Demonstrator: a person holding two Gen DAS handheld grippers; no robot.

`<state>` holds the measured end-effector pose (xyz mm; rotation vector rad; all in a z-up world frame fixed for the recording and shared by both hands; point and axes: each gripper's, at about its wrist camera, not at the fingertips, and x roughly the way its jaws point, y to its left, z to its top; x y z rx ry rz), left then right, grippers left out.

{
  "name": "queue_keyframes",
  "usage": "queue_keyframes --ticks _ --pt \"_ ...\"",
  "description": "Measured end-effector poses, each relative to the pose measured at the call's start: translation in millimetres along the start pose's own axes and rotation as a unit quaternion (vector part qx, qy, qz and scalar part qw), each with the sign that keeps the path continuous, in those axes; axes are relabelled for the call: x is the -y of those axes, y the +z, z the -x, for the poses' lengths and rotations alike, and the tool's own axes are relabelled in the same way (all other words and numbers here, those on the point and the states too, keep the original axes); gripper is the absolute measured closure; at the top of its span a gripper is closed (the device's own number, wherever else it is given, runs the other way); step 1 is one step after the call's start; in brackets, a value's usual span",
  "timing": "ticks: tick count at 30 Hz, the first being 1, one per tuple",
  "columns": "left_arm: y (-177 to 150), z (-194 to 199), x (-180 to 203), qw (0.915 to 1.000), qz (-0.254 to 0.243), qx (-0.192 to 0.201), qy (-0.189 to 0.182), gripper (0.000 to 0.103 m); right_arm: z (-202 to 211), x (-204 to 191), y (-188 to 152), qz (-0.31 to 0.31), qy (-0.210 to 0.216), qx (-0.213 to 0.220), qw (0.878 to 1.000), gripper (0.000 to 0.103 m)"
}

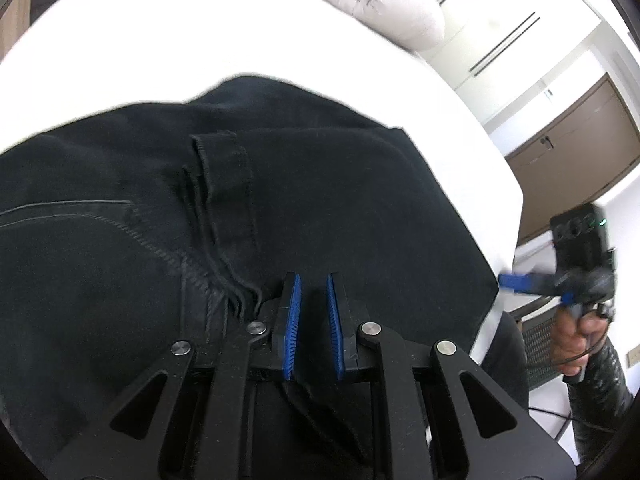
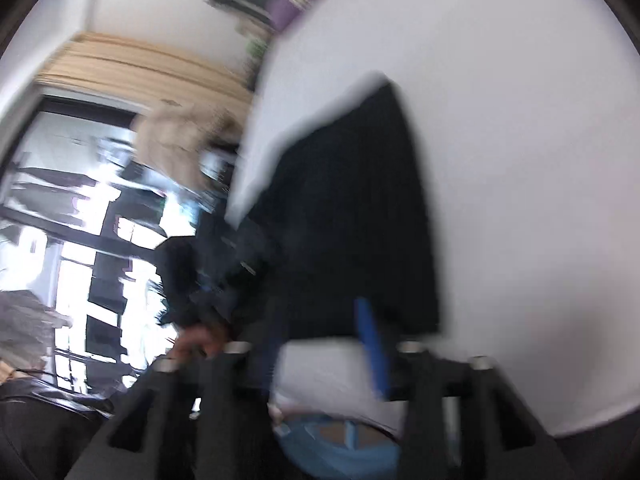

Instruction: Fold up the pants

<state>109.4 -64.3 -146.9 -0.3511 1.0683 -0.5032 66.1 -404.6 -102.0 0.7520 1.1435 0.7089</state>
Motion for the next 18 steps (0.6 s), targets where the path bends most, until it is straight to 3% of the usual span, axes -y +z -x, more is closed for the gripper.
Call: queue_keyframes --ticks 1,4,9,11,13,15,18 --pt "1.0 11.7 0.0 1.0000 0.003 0.006 0.000 0.090 -2.2 -11.1 6.1 0.008 0.021 0.017 1.000 0.037" --pt "-9.0 42.2 -0.2 0.9991 0.013 0.037 -0.015 0.090 -30.2 -31.2 26.3 0.016 0.058 0.025 0.998 0.036" --pt "-33.4 118.4 -12.7 0.9927 0.042 0.110 -0.025 0.090 -105.0 -42.0 40.2 -0.003 0.069 -0.022 0.997 0.036" --pt "-46.3 144.2 -26.9 0.9889 0.067 0.131 -0.022 0.090 -132.9 -25.9 37.8 -0.031 0.042 -0.060 0.997 0.037" --pt "-62.1 176.3 -46.5 0.9825 0.102 0.156 -0.011 0.090 -151.3 -14.9 30.8 -0.022 -0.013 -0.079 0.997 0.064" --pt "-83.1 204.7 -71.8 0.9733 0.144 0.178 0.002 0.090 -145.8 -14.1 29.8 -0.026 -0.012 -0.072 0.997 0.062" --pt "-118.9 235.7 -106.9 0.9527 0.219 0.210 0.022 0.090 -140.1 -29.7 33.3 -0.021 -0.025 -0.077 0.996 0.044"
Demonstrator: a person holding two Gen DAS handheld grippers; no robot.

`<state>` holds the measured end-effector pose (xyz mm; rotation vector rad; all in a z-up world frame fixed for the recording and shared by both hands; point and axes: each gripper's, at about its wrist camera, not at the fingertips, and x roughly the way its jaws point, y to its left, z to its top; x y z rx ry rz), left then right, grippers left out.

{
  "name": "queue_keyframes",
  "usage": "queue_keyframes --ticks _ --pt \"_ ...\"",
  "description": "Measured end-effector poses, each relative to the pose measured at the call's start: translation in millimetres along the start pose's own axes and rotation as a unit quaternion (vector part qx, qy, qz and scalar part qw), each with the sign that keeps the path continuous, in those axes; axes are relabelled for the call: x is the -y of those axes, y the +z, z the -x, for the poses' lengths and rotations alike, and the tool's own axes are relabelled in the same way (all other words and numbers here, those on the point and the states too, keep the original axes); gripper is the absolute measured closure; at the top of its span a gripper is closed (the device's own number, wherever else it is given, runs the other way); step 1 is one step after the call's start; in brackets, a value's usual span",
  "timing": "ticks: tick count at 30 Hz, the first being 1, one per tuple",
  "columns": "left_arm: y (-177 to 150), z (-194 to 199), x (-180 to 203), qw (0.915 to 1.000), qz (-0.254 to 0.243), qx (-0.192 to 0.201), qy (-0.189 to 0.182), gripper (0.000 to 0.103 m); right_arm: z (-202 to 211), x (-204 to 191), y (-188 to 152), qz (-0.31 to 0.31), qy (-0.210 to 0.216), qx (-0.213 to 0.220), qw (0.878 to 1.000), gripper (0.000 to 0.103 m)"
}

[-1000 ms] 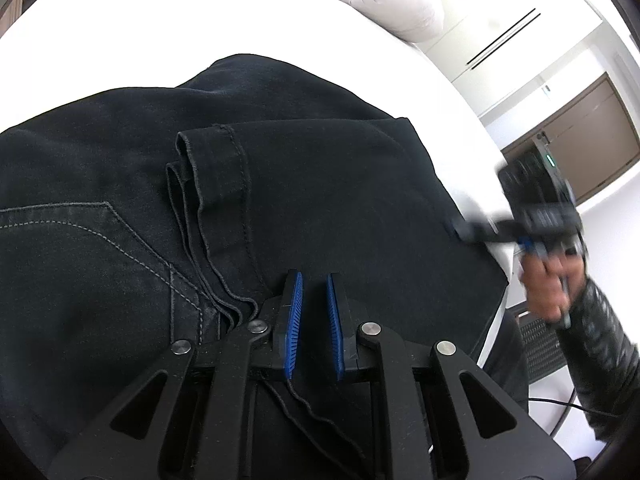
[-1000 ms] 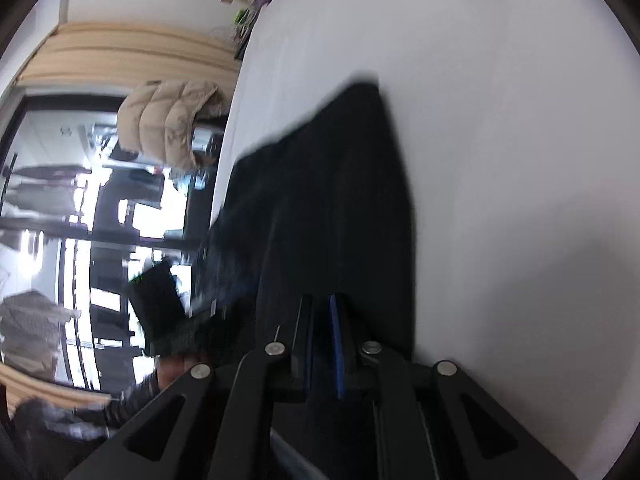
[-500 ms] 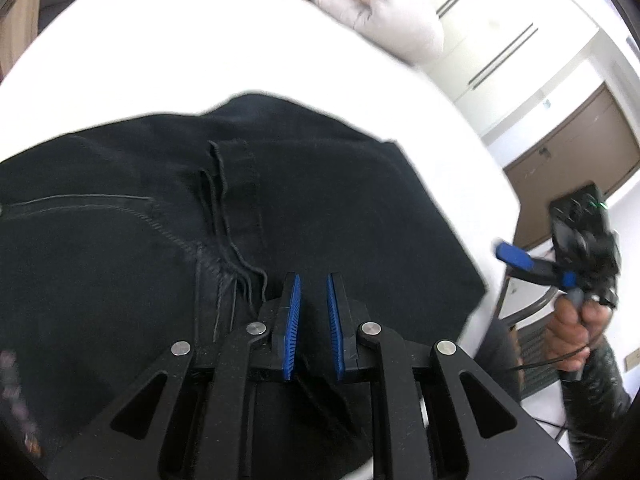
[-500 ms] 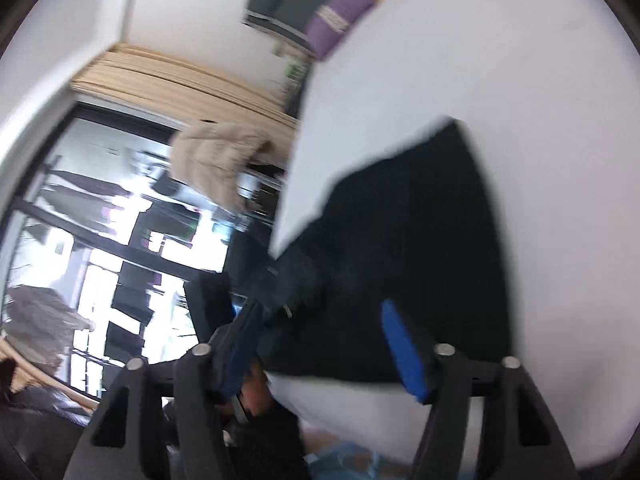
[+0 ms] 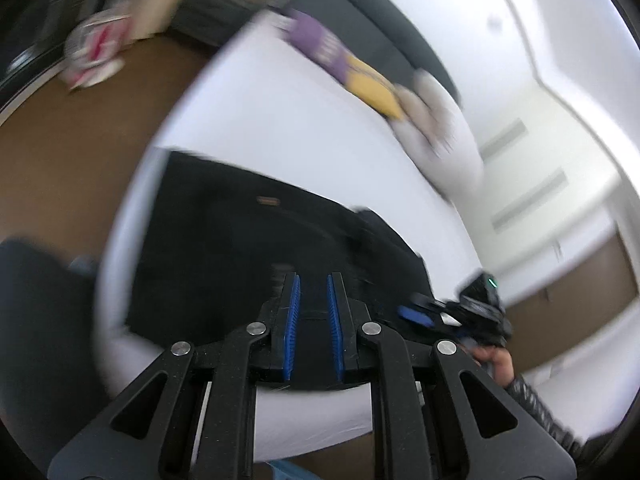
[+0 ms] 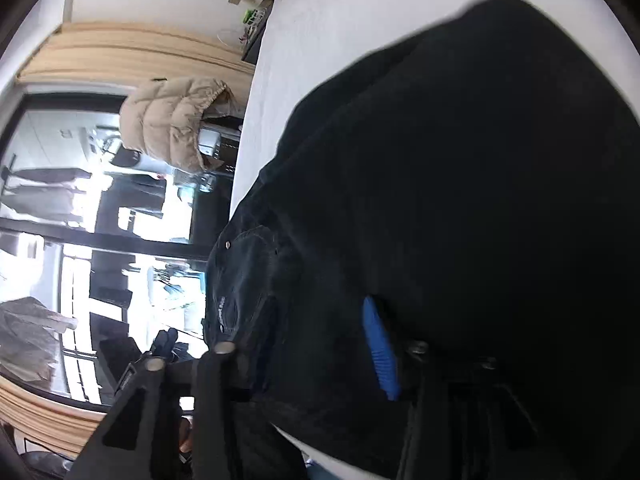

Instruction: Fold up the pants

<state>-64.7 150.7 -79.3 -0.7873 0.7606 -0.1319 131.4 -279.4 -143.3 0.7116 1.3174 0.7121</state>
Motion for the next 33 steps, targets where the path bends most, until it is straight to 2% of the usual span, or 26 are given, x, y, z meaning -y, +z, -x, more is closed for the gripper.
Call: queue_keyframes --ticks 3,4,6,7,8,12,15,17,19,21,24,31,33 --pt "-9.7 21.0 -32.6 0.9980 0.059 0.014 0.016 0.089 -2.9 -35.3 3.5 0.037 0.018 -0.007 0.999 0.042" --pt "-11.9 24.5 -40.7 0.9968 0.077 0.016 0.014 0.081 -9.1 -47.4 6.9 0.051 0.018 -0.013 0.998 0.043" --pt "-19.2 26.4 -59.8 0.9910 0.133 0.015 0.006 0.040 -28.3 -69.1 14.4 0.076 0.008 -0.032 0.997 0.046" --pt "-22.8 28.8 -69.6 0.9856 0.168 0.020 0.000 0.015 -39.1 -76.3 18.5 0.082 0.002 -0.043 0.996 0.059" --pt "-25.1 31.9 -74.8 0.9822 0.186 0.029 -0.003 0.013 -48.6 -81.2 22.0 0.085 -0.005 -0.054 0.995 0.065" --pt "-25.5 32.8 -88.4 0.9787 0.203 0.026 -0.006 0.013 -74.6 -78.6 34.0 0.067 -0.026 -0.074 0.995 0.085" --pt "-24.9 11.7 -95.8 0.9747 0.222 0.006 -0.021 0.013 -78.5 -61.2 29.4 0.049 -0.036 -0.083 0.995 0.086" --pt "-23.2 3.3 -98.4 0.9753 0.220 -0.001 -0.020 0.013 -82.0 -54.3 27.1 0.041 -0.039 -0.090 0.994 0.088" --pt "-26.0 -7.5 -100.4 0.9753 0.220 -0.004 -0.024 0.013 -87.3 -49.1 23.6 0.032 -0.042 -0.094 0.994 0.096" --pt "-25.3 -20.3 -108.5 0.9716 0.234 -0.011 -0.032 0.013 -93.3 -44.6 25.1 0.023 -0.049 -0.097 0.994 0.103" --pt "-27.6 -30.1 -120.6 0.9653 0.257 -0.004 -0.045 0.013 -93.5 -45.9 23.7 0.022 -0.055 -0.097 0.993 0.103" --pt "-19.4 -46.7 -133.3 0.9607 0.272 0.005 -0.053 0.015 -96.7 -55.6 27.2 0.032 -0.084 -0.104 0.990 0.103" --pt "-18.9 -44.8 -129.6 0.9604 0.273 0.005 -0.054 0.019 -98.9 -51.9 27.8 0.025 -0.088 -0.105 0.990 0.103"
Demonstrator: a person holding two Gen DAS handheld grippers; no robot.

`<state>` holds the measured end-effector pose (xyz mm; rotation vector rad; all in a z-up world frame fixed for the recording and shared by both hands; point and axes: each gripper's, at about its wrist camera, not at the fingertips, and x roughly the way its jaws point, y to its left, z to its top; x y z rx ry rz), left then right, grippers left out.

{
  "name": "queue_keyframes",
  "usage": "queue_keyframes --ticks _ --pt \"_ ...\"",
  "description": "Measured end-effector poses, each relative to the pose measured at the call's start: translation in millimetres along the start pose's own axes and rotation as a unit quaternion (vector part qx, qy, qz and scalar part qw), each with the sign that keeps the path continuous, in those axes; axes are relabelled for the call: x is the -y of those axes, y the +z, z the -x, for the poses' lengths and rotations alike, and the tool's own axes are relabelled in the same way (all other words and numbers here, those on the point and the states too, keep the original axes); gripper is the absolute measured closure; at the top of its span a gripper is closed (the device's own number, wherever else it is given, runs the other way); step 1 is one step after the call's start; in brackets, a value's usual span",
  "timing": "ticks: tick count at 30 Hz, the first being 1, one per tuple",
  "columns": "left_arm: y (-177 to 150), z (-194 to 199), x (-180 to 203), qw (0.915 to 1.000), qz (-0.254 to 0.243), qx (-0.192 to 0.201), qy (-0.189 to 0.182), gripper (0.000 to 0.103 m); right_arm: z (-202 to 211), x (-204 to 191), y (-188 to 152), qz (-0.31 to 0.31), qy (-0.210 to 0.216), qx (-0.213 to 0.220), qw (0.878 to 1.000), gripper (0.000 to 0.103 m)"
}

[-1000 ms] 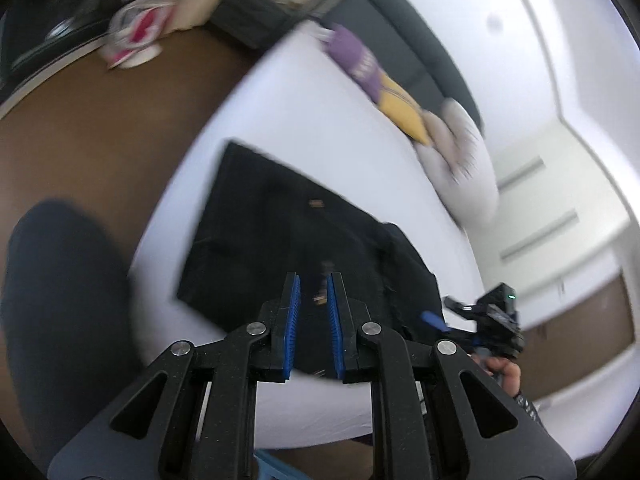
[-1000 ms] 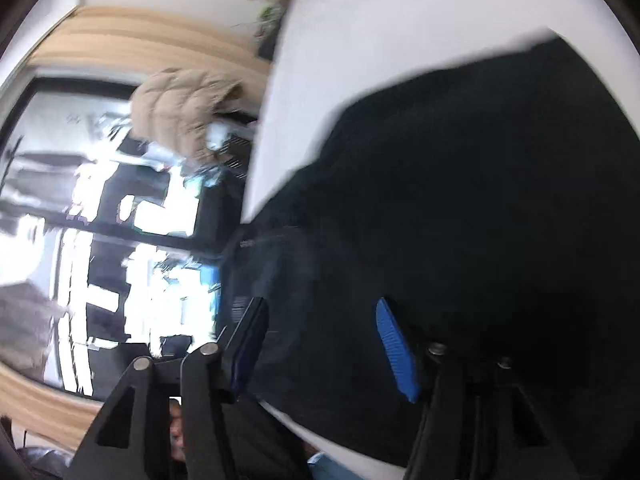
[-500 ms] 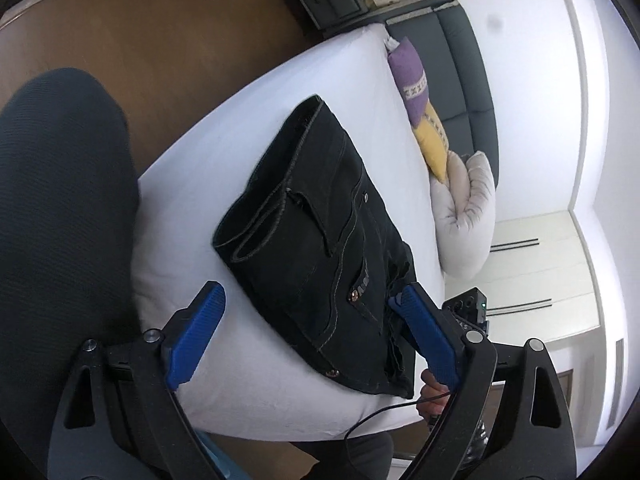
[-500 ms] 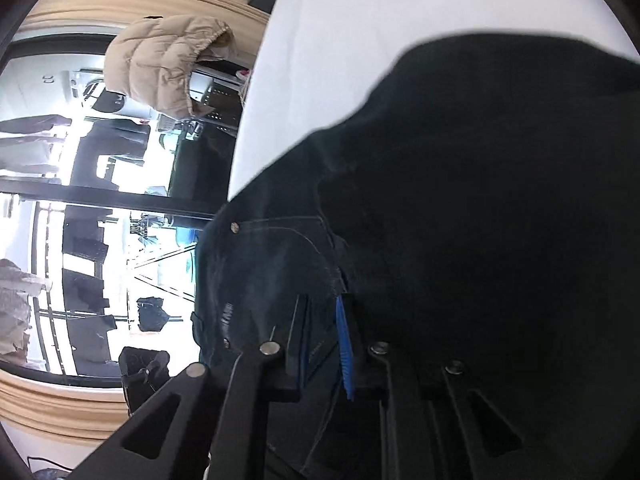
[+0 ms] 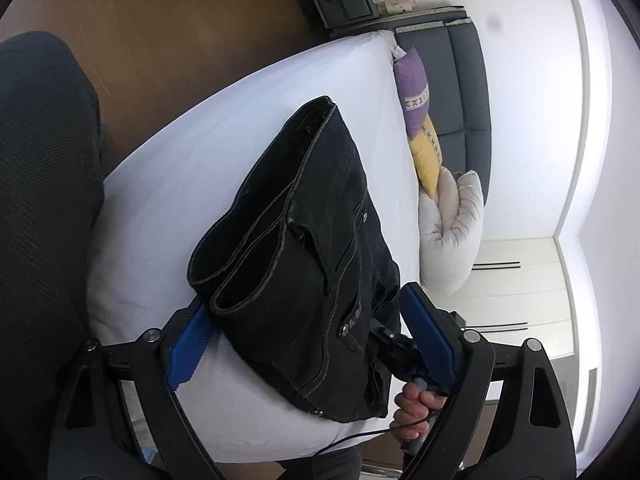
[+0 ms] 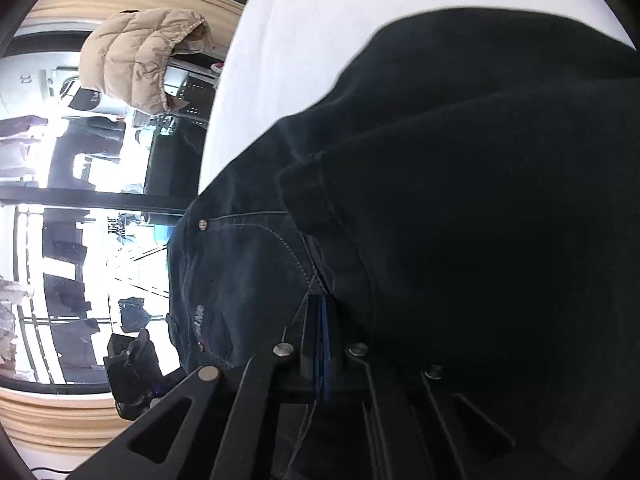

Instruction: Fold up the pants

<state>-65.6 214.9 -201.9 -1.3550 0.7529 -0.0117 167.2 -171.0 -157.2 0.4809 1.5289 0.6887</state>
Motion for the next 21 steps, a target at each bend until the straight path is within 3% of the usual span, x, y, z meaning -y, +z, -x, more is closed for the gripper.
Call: queue_keyframes --ticks 3,5,6,11,18,20,21 --pt "-0.7 -1.3 7.2 1.0000 0.001 -0.002 0.005 0.038 -4.2 1.8 -0.2 0.005 -0.011 0.002 1.000 0.103" --pt "-1.5 -10.3 13.2 0.9998 -0.012 -0.015 0.008 0.069 -4.9 3.8 -1.6 0.005 -0.012 0.005 1.000 0.103" --pt "-4.1 -17.6 18.0 0.9995 -0.018 -0.024 0.011 0.073 -5.3 6.1 -2.5 0.003 -0.010 0.008 1.000 0.103" --pt "-6.6 -21.6 41.1 0.9973 -0.070 -0.015 0.018 0.085 -4.0 12.8 -6.5 0.003 -0.004 0.019 1.000 0.103" --pt "-14.9 -22.4 104.0 0.9846 -0.171 0.008 0.038 0.087 7.2 20.5 -10.0 0.001 0.033 0.029 0.999 0.103" --pt "-16.2 -23.7 118.7 0.9815 -0.188 0.011 0.037 0.088 14.5 23.3 -11.2 -0.002 0.054 0.031 0.998 0.087" --pt "-16.8 -26.6 131.9 0.9796 -0.198 0.012 0.036 0.088 21.2 24.0 -12.3 -0.001 0.070 0.038 0.997 0.072"
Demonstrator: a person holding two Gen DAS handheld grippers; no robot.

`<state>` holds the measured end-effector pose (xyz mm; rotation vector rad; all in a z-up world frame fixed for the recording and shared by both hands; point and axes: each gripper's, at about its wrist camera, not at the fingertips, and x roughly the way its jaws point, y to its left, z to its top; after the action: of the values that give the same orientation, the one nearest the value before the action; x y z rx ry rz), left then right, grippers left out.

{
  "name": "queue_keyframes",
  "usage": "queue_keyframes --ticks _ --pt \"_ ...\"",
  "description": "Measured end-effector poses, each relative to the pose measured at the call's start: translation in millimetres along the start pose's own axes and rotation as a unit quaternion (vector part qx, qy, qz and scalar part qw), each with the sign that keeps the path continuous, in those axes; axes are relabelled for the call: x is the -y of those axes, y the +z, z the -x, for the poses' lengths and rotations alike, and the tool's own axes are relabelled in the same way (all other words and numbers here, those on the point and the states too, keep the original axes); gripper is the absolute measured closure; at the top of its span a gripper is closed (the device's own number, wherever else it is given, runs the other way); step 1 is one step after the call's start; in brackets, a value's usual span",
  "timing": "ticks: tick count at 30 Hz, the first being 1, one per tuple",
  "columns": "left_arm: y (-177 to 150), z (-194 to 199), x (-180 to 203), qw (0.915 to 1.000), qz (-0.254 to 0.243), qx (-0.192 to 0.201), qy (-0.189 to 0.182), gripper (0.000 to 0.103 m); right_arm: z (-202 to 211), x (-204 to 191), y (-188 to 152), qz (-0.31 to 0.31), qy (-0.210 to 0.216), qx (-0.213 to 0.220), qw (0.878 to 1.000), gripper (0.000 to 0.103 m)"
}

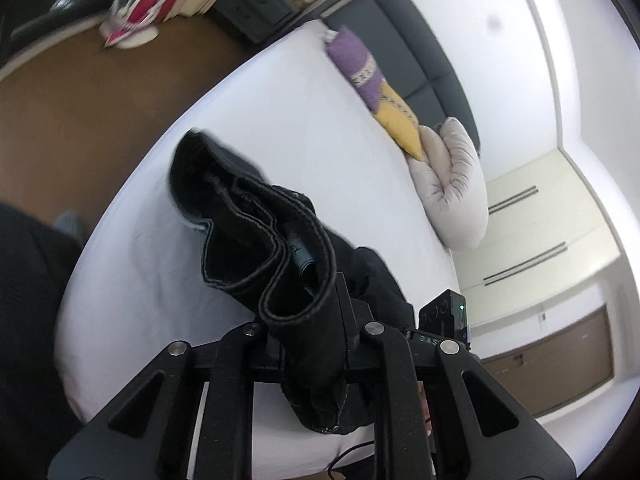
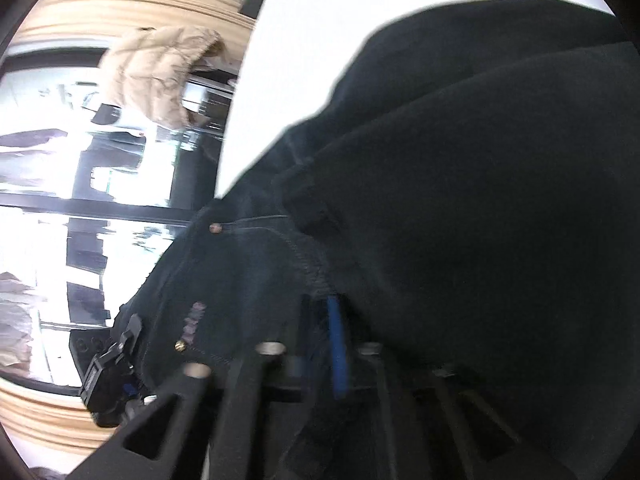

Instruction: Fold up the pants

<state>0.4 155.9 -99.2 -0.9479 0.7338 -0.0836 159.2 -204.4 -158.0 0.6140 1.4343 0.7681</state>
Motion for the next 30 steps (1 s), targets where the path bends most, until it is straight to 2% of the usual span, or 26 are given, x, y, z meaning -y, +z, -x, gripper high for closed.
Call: queue_keyframes --ticks 1,2,5,7,8,10,12,15,17,19,20,22,27,29,30 --pt "3.2 -0.9 11.6 1.0000 -0.008 0.001 -0.001 0.088 7.0 -0.8 -0.1 0.001 0.008 0.008 1.000 0.060" --pt "7.9 -4.0 24.5 0.9998 -0.019 0.001 -0.001 0.088 14.5 -1.9 -0.2 0.004 0.011 0.019 1.000 0.055" --pt "17.4 -25.0 89.8 0.9950 -0.100 -0.001 0.003 0.088 42.0 2.6 5.0 0.009 0.027 0.039 0.999 0.053" --pt "3.7 -55.9 146.8 0.9805 -0.195 -0.024 0.006 0.088 63.9 12.2 9.3 0.004 0.048 0.056 0.997 0.047" --pt "-7.5 -70.6 167.7 0.9712 -0.235 -0.039 0.009 0.088 77.4 21.3 12.1 -0.004 0.059 0.066 0.996 0.044" --pt "-49.9 -104.8 206.3 0.9358 -0.344 -0.074 0.027 0.088 98.2 36.7 13.4 -0.015 0.067 0.083 0.994 0.036" --pt "-102.3 -136.6 219.9 0.8925 -0.436 -0.105 0.051 0.088 118.7 53.1 10.7 -0.025 0.079 0.099 0.992 0.033" --pt "-144.0 -168.3 214.3 0.8661 -0.467 -0.166 0.063 0.089 141.8 74.2 0.6 -0.041 0.090 0.113 0.989 0.027" --pt "-159.0 -178.2 217.7 0.8476 -0.495 -0.177 0.072 0.089 147.5 82.8 -6.9 -0.047 0.098 0.113 0.988 0.023" --pt "-164.5 -190.1 227.7 0.8372 -0.512 -0.177 0.077 0.089 149.5 88.9 -13.1 -0.054 0.100 0.111 0.987 0.022" --pt "-168.9 -193.0 231.6 0.8285 -0.526 -0.174 0.083 0.089 149.1 89.8 -14.7 -0.056 0.099 0.111 0.987 0.021" --pt "-171.0 -200.4 236.7 0.8193 -0.540 -0.170 0.089 0.089 145.1 87.3 -18.2 -0.058 0.093 0.108 0.988 0.018" --pt "-194.3 -185.4 235.2 0.8023 -0.569 -0.154 0.095 0.089 127.2 75.2 -20.0 -0.046 0.010 0.058 0.997 0.020" --pt "-201.0 -181.9 229.9 0.7965 -0.578 -0.150 0.095 0.089 127.5 72.2 -22.1 -0.043 0.018 0.057 0.997 0.020" --pt "-215.6 -176.1 227.5 0.7915 -0.585 -0.150 0.096 0.089 127.9 71.3 -21.7 -0.043 0.032 0.059 0.997 0.020"
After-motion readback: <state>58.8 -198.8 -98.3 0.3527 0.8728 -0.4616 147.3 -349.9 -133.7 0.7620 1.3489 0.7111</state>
